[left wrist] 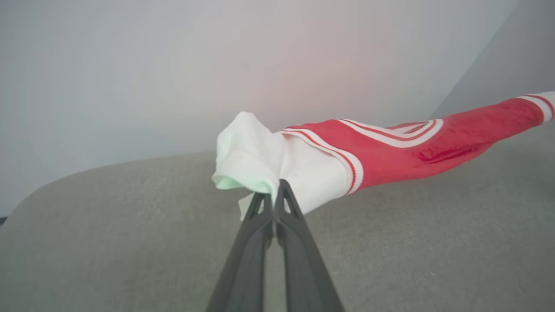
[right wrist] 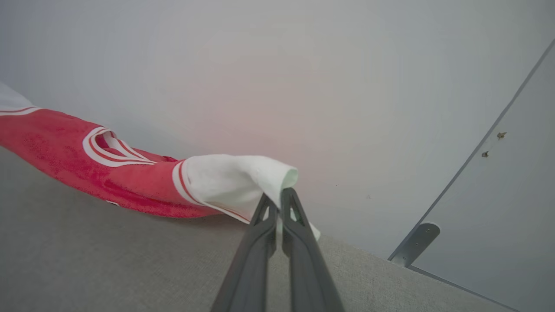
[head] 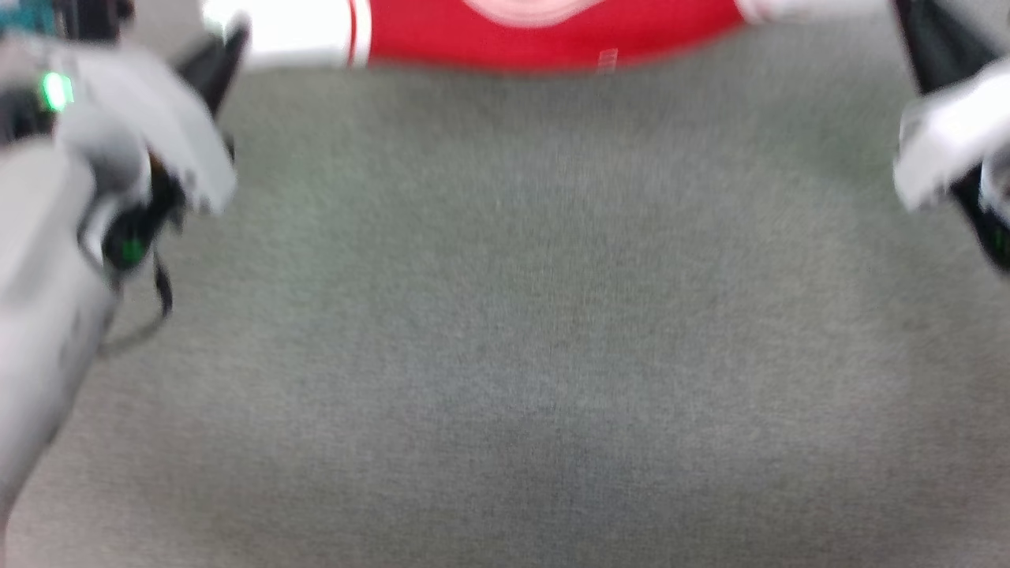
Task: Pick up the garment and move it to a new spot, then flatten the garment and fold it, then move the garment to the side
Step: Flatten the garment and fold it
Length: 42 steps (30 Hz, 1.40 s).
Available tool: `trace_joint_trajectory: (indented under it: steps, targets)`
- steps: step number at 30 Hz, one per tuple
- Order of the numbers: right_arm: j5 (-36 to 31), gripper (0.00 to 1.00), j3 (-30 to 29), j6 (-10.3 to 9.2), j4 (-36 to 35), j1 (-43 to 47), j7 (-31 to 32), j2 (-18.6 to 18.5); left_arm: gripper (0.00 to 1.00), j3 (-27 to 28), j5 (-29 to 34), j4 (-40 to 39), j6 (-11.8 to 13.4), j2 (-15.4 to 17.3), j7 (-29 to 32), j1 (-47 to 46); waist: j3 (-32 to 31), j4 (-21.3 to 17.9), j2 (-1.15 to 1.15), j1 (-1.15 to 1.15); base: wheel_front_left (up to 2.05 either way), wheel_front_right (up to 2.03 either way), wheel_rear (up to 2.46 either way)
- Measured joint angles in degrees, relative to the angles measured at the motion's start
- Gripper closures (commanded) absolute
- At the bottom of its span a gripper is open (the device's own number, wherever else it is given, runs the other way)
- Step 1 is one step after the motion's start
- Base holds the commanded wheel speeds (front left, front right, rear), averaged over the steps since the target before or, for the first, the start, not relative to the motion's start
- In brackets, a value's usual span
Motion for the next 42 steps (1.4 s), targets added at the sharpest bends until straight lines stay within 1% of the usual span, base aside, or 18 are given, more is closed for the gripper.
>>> trace_joint_trajectory:
  steps: [3, 5, 6, 7, 8, 11, 13, 14, 15, 20, 21, 24, 27, 30, 35, 40, 41, 42]
  targets:
    - [3.2, 1.00, 2.4, 0.00, -6.8, 7.7, 0.8, -4.2, 1.00, -0.6, -1.4, -4.0, 0.3, 2.9, 0.2, 6.7, -3.9, 0.1, 0.00, 0.00, 0.00, 0.00, 0.00]
    - [6.4, 1.00, 3.1, 0.00, -13.1, 15.9, 2.2, -7.9, 1.00, -0.7, -3.6, -9.5, 1.8, 5.5, -0.2, 14.3, -7.5, 0.2, 0.00, 0.00, 0.00, 0.00, 0.00]
    - [7.2, 1.00, 2.9, 0.00, -14.9, 18.5, 2.7, -8.8, 1.00, -0.7, -4.3, -11.8, 2.7, 6.5, -0.5, 16.9, -8.6, 0.2, 0.00, 0.00, 0.00, 0.00, 0.00]
    - [7.2, 1.00, 2.9, 0.00, -14.9, 18.5, 2.7, -8.8, 1.00, -0.7, -4.3, -11.8, 2.7, 6.5, -0.5, 16.9, -8.6, 0.2, 0.00, 0.00, 0.00, 0.00, 0.00]
    - [8.8, 1.00, 2.1, 0.00, -18.4, 23.4, 3.9, -10.3, 1.00, -0.7, -5.9, -16.2, 4.9, 8.7, -0.9, 21.9, -10.6, 0.2, 0.00, 0.00, 0.00, 0.00, 0.00]
    - [9.8, 1.00, 1.2, 0.00, -23.2, 30.5, 6.4, -12.1, 1.00, -1.1, -7.4, -23.6, 8.4, 11.9, -1.8, 29.3, -13.0, 0.1, 0.00, 0.00, 0.00, 0.00, 0.00]
    - [10.5, 1.00, -0.1, 0.00, -25.9, 34.9, 7.7, -13.2, 1.00, -1.8, -8.1, -28.5, 10.7, 13.5, -2.4, 34.1, -14.2, 0.0, 0.00, 0.00, 0.00, 0.00, 0.00]
    - [10.5, 1.00, -0.1, 0.00, -25.9, 34.9, 7.7, -13.2, 1.00, -1.8, -8.1, -28.5, 10.7, 13.5, -2.4, 34.1, -14.2, 0.0, 0.00, 0.00, 0.00, 0.00, 0.00]
    - [10.6, 1.00, -1.2, 0.00, -28.5, 39.2, 9.2, -14.2, 1.00, -2.0, -9.7, -32.7, 12.8, 14.7, -3.0, 38.2, -15.2, -0.1, 0.00, 0.00, 0.00, 0.00, 0.00]
    - [10.5, 1.00, -4.3, 0.00, -33.4, 50.3, 13.2, -16.2, 1.00, -2.4, -13.5, -40.3, 17.4, 17.5, -5.2, 47.8, -16.3, -0.3, 0.00, 0.00, 0.00, 0.00, 0.00]
    - [10.0, 1.00, -5.2, 0.00, -35.1, 54.7, 15.3, -17.3, 1.00, -2.7, -14.9, -42.2, 18.7, 18.2, -5.7, 51.0, -16.3, -0.3, 0.00, 0.00, 0.00, 0.00, 0.00]
    - [7.8, 1.00, -7.3, 0.00, -37.0, 59.9, 17.6, -18.9, 1.00, -3.2, -16.8, -43.7, 20.2, 18.7, -6.4, 54.9, -16.1, -0.3, 0.00, 0.00, 0.00, 0.00, 0.00]
    - [5.8, 1.00, -9.4, 0.00, -37.8, 64.2, 20.0, -19.3, 1.00, -4.1, -19.0, -43.1, 21.4, 18.6, -5.9, 57.9, -15.9, -0.4, 0.00, 0.00, 0.00, 0.00, 0.00]
    - [6.5, 1.00, -11.2, 0.00, -38.7, 67.0, 22.7, -17.6, 1.00, -4.5, -20.9, -42.0, 21.3, 17.3, -5.1, 59.1, -15.6, -0.4, 0.00, 0.00, 0.00, 0.00, 0.00]
    - [6.8, 1.00, -13.7, 0.00, -40.8, 68.4, 26.6, -16.4, 1.00, -4.4, -20.1, -39.5, 21.3, 16.0, -5.7, 58.4, -14.8, -0.5, 0.00, 0.00, 0.00, 0.00, 0.00]
    - [7.1, 1.00, -16.4, 0.00, -41.6, 68.2, 31.4, -13.7, 1.00, -4.3, -19.4, -37.9, 21.2, 13.6, -5.9, 56.5, -14.3, -0.5, 0.00, 0.00, 0.00, 0.00, 0.00]
    - [7.2, 0.69, -17.0, 0.00, -41.7, 68.2, 32.5, -13.1, 1.00, -4.4, -19.3, -37.5, 21.2, 13.2, -5.8, 56.3, -14.2, -0.4, 0.00, 0.00, 0.00, 0.00, 0.00]
    - [7.2, 0.08, -17.6, 0.00, -41.8, 68.2, 33.8, -12.5, 1.00, -4.5, -19.3, -37.3, 21.2, 12.9, -5.6, 56.1, -14.1, -0.4, 0.00, 0.00, 0.00, 0.00, 0.00]
